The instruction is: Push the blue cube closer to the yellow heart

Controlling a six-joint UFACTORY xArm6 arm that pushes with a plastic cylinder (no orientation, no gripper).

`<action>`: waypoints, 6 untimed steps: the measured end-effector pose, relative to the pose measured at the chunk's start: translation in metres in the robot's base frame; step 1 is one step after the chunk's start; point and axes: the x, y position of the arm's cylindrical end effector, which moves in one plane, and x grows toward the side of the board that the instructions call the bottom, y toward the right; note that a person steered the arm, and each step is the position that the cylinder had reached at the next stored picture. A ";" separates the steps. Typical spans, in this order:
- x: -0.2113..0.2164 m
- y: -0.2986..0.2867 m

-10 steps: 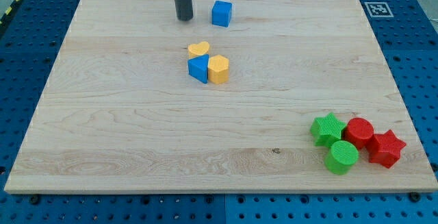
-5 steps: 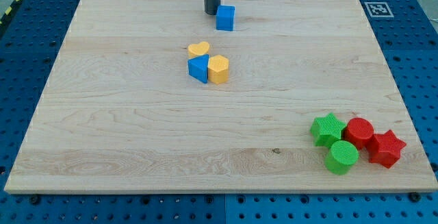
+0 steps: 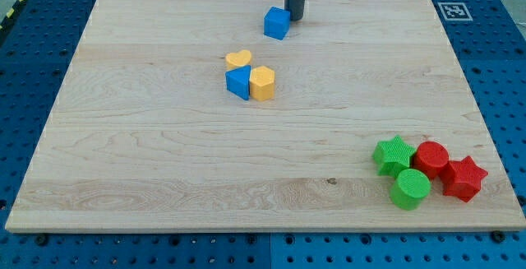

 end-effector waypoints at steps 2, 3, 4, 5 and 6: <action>0.022 -0.025; 0.020 -0.035; 0.020 -0.054; 0.020 -0.078; 0.027 -0.089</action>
